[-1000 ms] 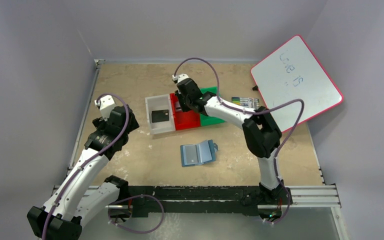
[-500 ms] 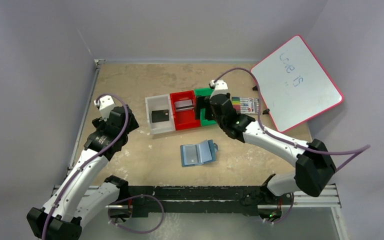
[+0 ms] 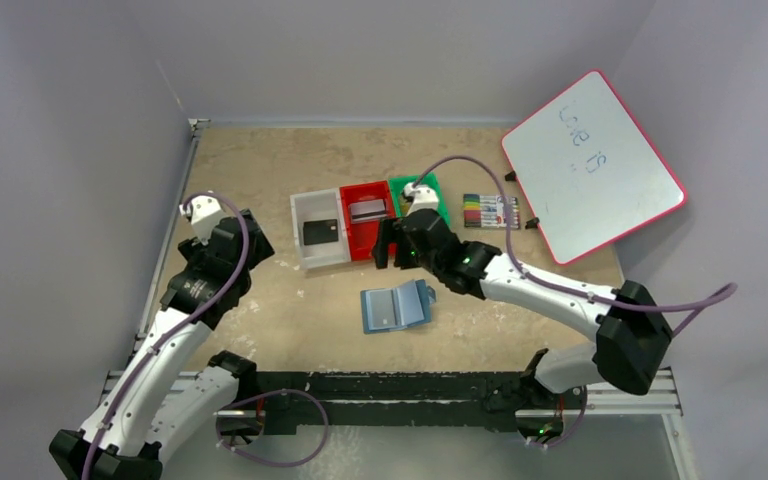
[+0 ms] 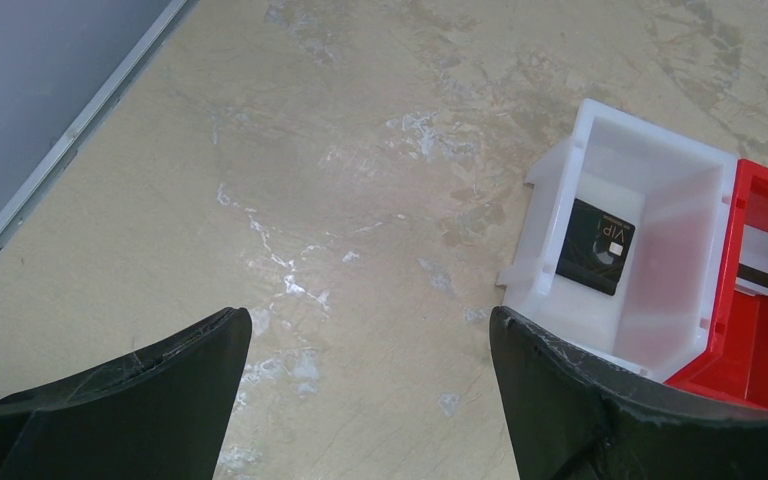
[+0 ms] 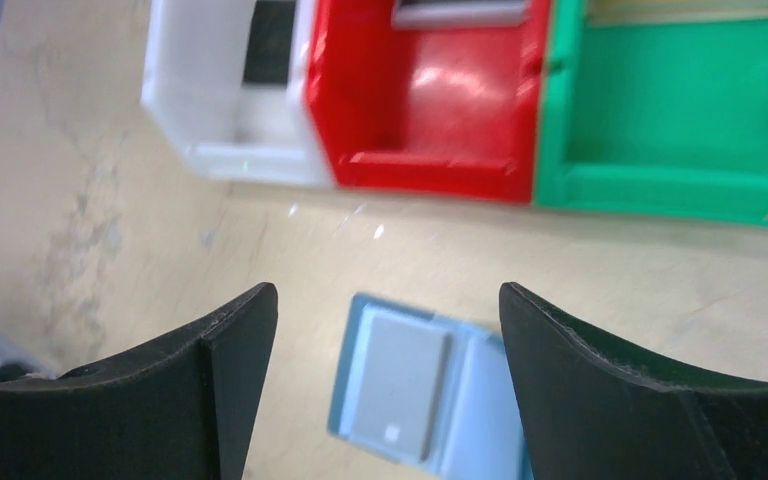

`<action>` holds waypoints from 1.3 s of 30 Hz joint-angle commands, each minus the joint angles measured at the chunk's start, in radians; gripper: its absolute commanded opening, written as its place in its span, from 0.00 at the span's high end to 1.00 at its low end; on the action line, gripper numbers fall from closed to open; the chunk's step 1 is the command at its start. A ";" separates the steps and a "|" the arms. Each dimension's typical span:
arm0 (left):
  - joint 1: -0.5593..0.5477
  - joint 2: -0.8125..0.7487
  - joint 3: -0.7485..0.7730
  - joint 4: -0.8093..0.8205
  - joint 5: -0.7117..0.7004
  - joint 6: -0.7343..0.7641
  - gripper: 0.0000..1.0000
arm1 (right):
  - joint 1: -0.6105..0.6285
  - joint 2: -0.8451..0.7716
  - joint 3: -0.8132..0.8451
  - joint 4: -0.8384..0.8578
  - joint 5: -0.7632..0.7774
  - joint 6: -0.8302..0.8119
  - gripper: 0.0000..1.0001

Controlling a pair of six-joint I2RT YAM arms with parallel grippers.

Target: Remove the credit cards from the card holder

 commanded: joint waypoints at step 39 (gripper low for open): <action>0.004 0.011 -0.002 0.012 -0.028 -0.016 0.11 | 0.336 0.379 0.087 -0.282 0.209 0.215 0.43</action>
